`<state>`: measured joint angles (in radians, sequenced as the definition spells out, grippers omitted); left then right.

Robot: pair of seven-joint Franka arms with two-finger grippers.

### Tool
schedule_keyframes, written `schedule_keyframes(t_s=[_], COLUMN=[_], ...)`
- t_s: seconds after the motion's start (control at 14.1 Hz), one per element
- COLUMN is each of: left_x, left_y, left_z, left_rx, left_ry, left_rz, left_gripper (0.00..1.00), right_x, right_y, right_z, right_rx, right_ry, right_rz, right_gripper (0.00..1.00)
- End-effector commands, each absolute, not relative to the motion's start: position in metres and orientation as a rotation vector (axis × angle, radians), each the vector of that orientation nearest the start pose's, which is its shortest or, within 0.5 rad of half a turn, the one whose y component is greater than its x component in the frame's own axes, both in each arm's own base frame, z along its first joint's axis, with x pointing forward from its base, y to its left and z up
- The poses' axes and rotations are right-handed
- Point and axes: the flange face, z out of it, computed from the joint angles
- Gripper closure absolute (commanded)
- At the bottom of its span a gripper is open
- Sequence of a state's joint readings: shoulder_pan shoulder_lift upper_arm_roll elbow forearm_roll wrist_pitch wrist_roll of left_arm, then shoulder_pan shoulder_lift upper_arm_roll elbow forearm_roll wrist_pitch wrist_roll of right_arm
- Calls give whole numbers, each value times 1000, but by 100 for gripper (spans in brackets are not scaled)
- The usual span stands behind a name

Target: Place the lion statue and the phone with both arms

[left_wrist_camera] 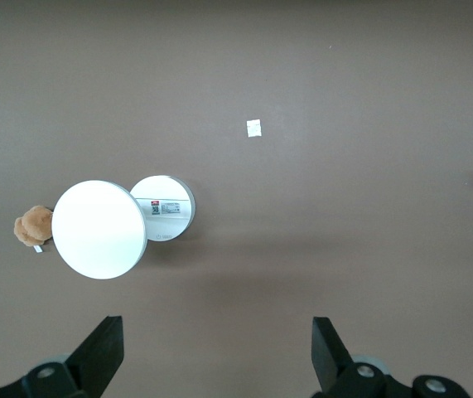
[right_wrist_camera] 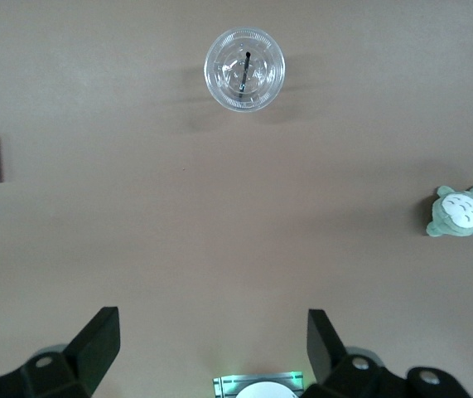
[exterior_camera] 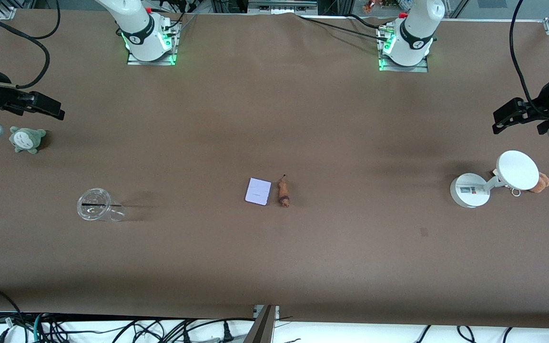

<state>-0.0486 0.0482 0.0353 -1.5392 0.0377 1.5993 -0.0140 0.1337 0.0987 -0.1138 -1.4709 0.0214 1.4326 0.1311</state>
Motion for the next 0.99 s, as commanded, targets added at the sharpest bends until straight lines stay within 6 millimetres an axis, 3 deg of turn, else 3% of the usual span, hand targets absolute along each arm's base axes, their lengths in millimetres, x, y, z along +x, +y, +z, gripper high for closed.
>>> schedule_keyframes(t_s=[0.0,0.92], left_x=[577,584], left_y=[-7,-1], left_z=[621,613], left_rx=[-3115,-3109], left_ry=[27,9], left_rz=[-53,-41], left_gripper=[0,0], right_x=[571,571], right_y=[15,14], right_z=[609,609], right_rx=[-3108,-3114], right_ry=[160,134], right_rz=[205,204], right_gripper=[0,0])
